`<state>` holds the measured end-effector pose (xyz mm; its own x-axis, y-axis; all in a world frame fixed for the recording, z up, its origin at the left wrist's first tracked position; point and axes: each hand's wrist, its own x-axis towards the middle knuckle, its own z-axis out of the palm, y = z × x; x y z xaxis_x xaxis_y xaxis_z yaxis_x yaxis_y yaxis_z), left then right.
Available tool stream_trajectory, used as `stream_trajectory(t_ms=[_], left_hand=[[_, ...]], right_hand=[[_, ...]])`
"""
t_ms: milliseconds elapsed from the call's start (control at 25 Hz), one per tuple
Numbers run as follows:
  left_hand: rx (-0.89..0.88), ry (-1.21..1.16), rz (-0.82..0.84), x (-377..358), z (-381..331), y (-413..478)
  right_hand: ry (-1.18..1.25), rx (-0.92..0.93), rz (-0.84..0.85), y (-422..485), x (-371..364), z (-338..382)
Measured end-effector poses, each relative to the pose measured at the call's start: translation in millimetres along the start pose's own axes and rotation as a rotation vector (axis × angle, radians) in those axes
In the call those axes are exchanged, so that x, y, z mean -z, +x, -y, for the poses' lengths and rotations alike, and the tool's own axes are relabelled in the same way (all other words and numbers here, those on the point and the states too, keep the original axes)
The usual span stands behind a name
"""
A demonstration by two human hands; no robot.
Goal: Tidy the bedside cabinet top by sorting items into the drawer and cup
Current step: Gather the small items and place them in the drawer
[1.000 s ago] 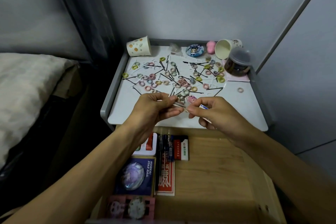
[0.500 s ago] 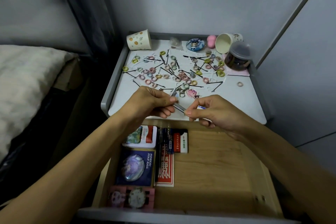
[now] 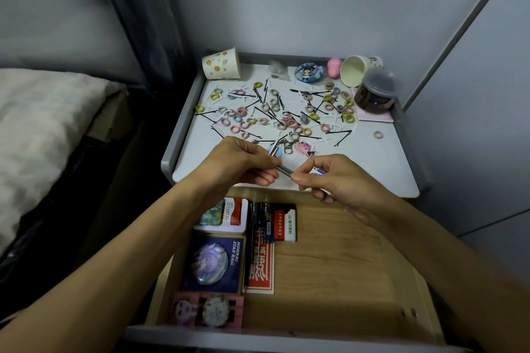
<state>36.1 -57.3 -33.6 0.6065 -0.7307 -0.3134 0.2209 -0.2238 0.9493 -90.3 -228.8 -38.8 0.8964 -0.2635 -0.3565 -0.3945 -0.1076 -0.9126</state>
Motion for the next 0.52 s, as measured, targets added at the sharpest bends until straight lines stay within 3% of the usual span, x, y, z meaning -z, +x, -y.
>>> stream_trajectory(t_ms=[520], left_hand=[[-0.087,0.184,0.075,0.8,-6.8,-6.5]], right_hand=[[0.015,-0.095,0.152,-8.6,4.0,8.5]])
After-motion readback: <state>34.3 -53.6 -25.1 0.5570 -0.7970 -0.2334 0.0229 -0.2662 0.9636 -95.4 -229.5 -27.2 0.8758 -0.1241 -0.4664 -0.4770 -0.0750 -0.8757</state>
